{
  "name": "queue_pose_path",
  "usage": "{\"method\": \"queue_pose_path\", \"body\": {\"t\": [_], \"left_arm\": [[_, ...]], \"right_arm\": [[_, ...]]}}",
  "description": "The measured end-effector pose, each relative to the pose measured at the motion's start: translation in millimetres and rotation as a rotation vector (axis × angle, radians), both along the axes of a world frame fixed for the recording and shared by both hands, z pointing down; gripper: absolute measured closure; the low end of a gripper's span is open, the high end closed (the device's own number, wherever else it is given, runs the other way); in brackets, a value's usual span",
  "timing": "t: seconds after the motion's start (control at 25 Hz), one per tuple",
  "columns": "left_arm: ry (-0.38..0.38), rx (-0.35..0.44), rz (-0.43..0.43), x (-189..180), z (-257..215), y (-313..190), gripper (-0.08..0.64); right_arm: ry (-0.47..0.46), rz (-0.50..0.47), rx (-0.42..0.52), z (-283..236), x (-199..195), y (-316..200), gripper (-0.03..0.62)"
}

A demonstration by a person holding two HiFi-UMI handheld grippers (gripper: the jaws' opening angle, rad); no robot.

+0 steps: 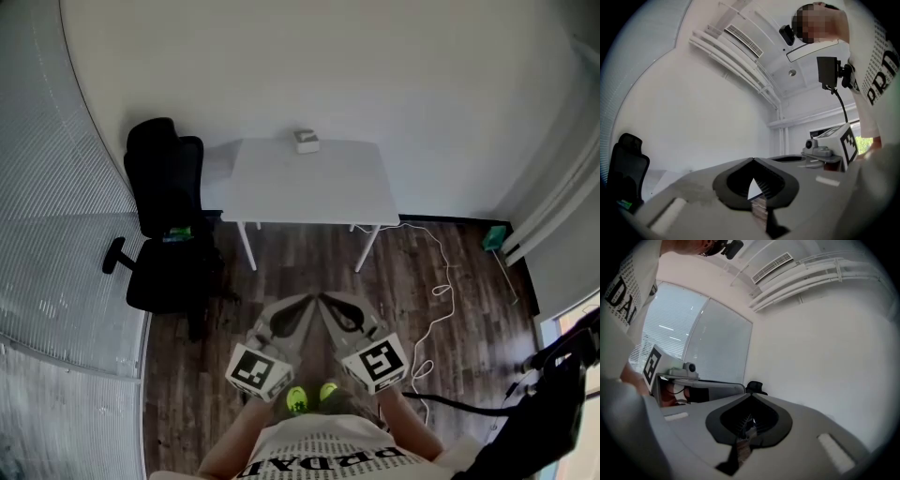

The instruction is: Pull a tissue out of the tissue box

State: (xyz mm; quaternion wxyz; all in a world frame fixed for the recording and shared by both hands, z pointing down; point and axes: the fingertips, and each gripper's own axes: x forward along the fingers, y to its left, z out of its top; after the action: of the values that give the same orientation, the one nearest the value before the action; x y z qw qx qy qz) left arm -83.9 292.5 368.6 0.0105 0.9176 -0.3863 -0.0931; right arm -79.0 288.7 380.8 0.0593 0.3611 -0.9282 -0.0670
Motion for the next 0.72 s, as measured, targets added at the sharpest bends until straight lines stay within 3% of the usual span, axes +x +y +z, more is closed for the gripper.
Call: {"method": "queue_pose_path", "body": {"t": [0.28,0.72], "left_arm": [[-0.044,0.039,-0.042,17.2,3.6,-33.0,0.569],[-0.058,0.026,-0.066,63.2,-6.0,-118.8,0.569]], "right_arm": [[-0.025,0.008,-0.018,7.7,17.2,-34.7,0.594],[-0.056,-0.021,-0.031,-1.5,62.3,-121.2,0.594]]}}
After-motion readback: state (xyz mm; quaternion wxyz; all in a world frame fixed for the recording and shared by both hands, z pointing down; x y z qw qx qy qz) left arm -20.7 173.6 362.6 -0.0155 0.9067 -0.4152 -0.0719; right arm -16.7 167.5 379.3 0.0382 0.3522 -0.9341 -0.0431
